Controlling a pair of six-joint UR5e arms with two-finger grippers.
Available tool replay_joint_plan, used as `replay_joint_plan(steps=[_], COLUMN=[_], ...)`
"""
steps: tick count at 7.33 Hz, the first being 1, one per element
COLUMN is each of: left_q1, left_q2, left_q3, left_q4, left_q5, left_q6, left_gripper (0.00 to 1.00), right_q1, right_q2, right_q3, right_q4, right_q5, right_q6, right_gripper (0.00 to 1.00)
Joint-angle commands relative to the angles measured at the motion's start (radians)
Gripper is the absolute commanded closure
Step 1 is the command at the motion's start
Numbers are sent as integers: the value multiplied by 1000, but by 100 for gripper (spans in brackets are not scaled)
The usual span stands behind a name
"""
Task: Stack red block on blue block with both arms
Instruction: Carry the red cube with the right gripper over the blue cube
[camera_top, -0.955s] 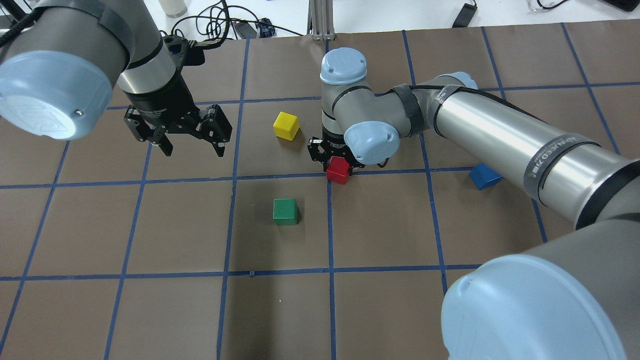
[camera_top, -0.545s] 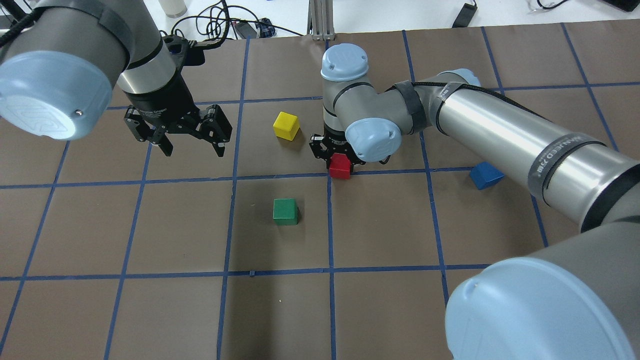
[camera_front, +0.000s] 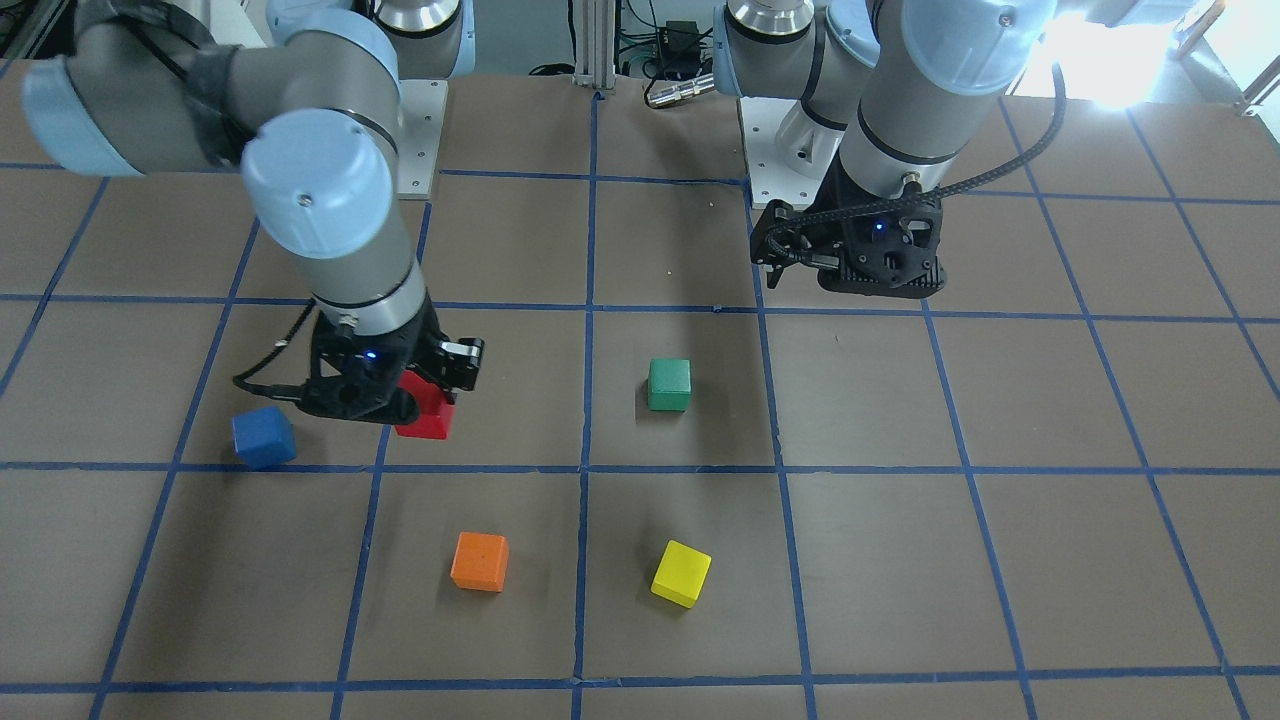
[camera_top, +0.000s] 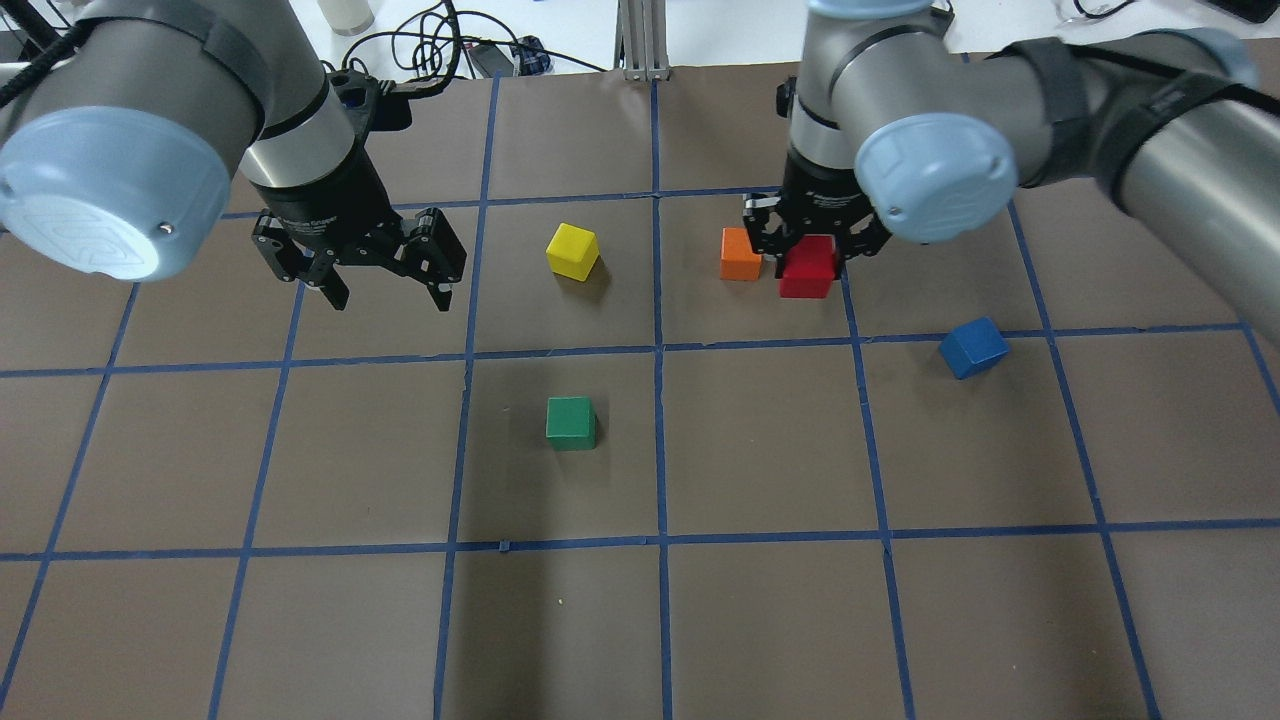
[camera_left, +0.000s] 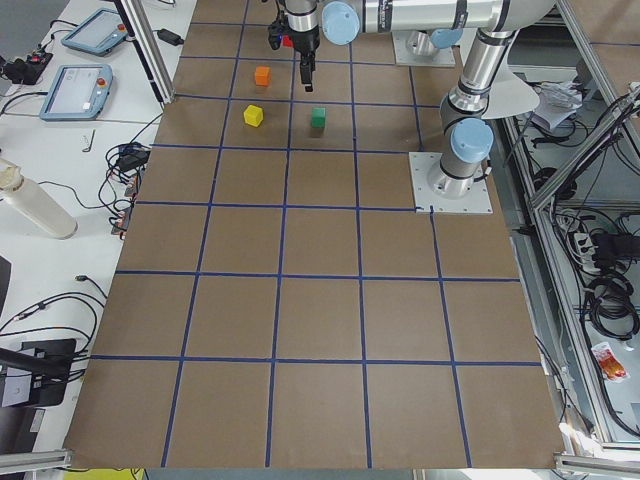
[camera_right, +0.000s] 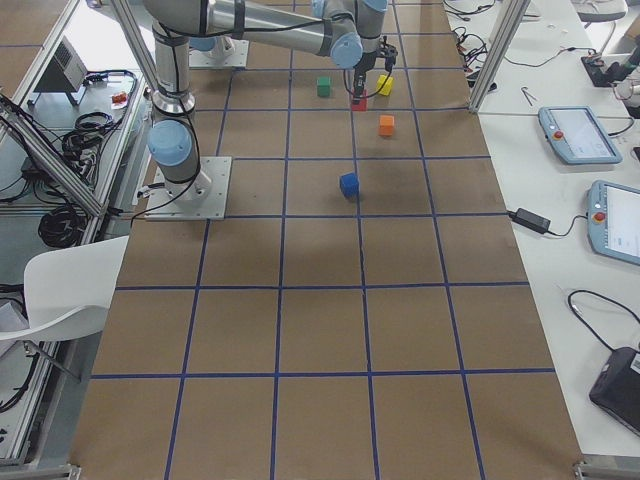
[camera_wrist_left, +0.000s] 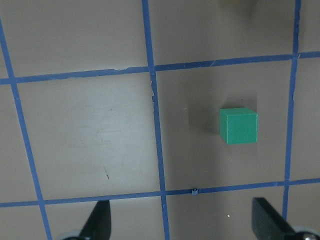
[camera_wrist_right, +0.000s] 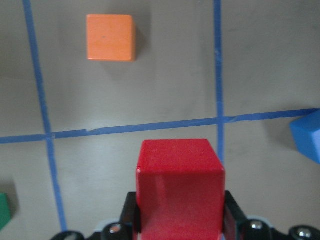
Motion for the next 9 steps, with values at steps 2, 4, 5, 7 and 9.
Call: replay_joint_plan(steps=[2, 4, 5, 7, 9], left_q1=[0, -2, -2, -2, -2], left_q2=[-18, -18, -18, -16, -18], left_q3=[-2, -2, -2, -2, -2], left_q4=[16, 15, 17, 15, 17], left_q5=[0, 1, 1, 1, 1], left_q6=[-5, -5, -5, -3, -5], left_gripper=[0, 0, 0, 0, 0], right_q1=[-230, -274, -279, -280, -317], right_q2=[-34, -31, -27, -25, -1], right_q3=[65, 120, 151, 217, 220], right_q4=[14, -25, -54, -128, -174], right_q5=[-26, -81, -116, -120, -109], right_q6=[-441, -583, -691, -740, -774], right_gripper=[100, 100, 100, 100, 100])
